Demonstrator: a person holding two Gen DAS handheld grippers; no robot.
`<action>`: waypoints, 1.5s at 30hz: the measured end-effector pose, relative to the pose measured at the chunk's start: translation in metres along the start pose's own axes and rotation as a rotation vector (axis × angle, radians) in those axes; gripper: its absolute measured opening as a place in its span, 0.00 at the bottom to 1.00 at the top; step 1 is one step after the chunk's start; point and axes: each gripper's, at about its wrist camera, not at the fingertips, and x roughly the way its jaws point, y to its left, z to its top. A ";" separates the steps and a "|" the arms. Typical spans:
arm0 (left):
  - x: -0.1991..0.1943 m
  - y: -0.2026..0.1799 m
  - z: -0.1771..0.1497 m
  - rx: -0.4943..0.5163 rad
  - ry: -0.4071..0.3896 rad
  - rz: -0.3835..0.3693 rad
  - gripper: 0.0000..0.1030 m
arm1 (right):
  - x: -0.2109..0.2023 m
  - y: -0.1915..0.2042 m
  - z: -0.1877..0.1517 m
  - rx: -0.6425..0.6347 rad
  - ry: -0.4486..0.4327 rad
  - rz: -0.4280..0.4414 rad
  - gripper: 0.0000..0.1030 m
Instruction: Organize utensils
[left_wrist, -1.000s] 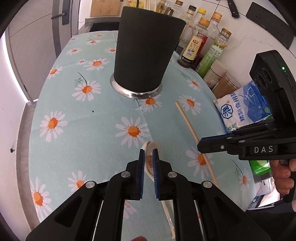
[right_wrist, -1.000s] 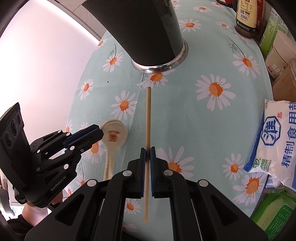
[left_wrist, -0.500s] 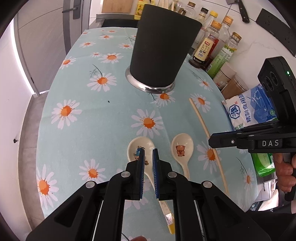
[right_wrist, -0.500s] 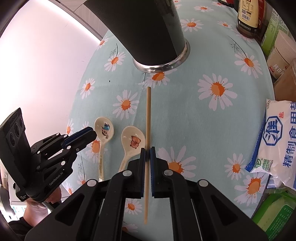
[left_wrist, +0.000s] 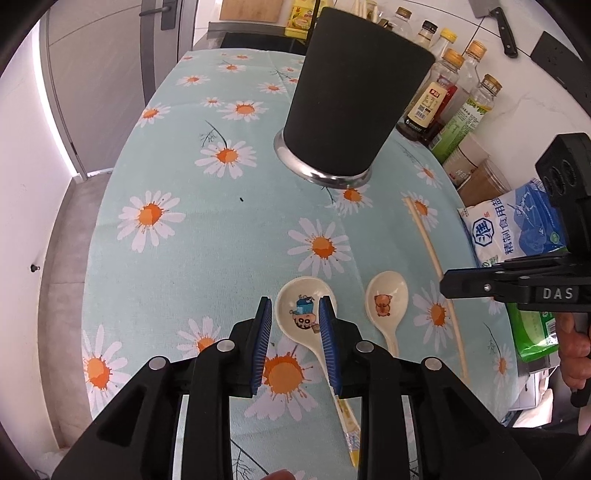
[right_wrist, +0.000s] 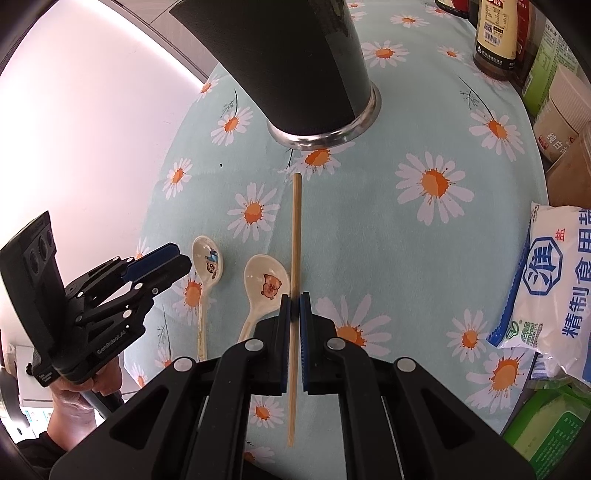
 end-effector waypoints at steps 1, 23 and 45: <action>0.002 0.001 0.000 -0.003 0.005 -0.003 0.25 | 0.000 0.000 0.000 -0.001 0.000 0.000 0.06; 0.016 0.002 0.003 -0.009 0.035 -0.070 0.03 | -0.002 0.001 0.000 -0.006 -0.009 0.017 0.06; -0.059 -0.005 0.037 0.016 -0.208 -0.097 0.03 | -0.036 0.026 0.017 -0.103 -0.157 0.081 0.06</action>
